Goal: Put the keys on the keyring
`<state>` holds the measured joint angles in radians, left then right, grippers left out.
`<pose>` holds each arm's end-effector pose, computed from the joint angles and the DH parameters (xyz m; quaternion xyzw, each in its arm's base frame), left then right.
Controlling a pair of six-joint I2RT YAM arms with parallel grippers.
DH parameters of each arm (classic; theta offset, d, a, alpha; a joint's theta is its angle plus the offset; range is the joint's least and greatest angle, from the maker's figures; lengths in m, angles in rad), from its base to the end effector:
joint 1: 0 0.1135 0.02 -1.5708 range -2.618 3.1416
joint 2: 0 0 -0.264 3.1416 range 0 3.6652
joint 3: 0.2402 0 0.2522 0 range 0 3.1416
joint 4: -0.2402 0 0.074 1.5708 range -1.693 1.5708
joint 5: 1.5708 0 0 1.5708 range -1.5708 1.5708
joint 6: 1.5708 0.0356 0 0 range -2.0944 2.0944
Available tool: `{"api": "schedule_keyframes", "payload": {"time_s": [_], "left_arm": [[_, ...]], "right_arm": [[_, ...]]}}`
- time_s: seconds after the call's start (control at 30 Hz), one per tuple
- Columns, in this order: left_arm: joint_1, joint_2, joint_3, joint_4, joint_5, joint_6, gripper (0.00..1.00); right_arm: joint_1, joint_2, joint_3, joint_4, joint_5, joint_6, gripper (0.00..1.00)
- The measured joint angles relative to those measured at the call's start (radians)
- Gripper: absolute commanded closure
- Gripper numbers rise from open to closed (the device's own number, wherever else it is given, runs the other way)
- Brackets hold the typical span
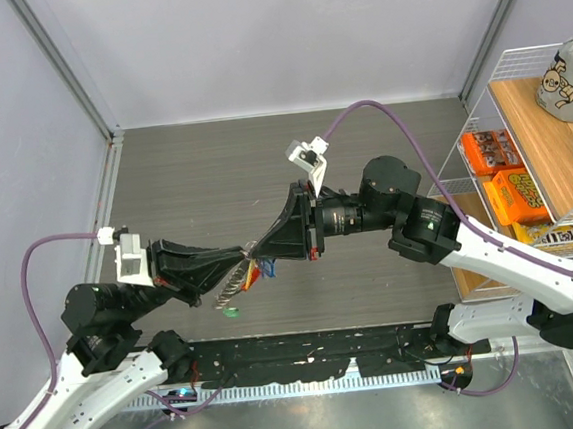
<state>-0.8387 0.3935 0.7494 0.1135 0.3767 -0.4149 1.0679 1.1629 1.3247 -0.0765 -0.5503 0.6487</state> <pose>0.0440 -0.0686 0.4048 0.2641 0.4690 -0.5704 0.6205 0.1048 0.2292 0.4634 -0.3312 0.5950 0.6566 0.3244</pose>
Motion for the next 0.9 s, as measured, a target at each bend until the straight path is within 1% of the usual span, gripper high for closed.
{"api": "schedule_keyframes", "payload": {"time_s": [0.3, 0.5, 0.7, 0.9], "left_arm": [[0.0, -0.003, -0.001, -0.01, -0.003, 0.005, 1.0], [0.0, -0.017, -0.017, 0.002, -0.002, 0.005, 1.0], [0.0, -0.017, -0.031, 0.037, -0.013, 0.006, 1.0], [0.0, -0.017, -0.059, 0.09, -0.052, 0.024, 1.0]], "right_arm": [[0.004, 0.0, 0.026, -0.022, 0.026, 0.002, 0.94], [0.007, 0.003, 0.038, -0.031, 0.052, 0.032, 0.94], [0.035, 0.041, 0.095, -0.062, 0.089, 0.076, 0.94], [0.067, 0.097, 0.177, -0.132, 0.145, 0.108, 0.94]]}}
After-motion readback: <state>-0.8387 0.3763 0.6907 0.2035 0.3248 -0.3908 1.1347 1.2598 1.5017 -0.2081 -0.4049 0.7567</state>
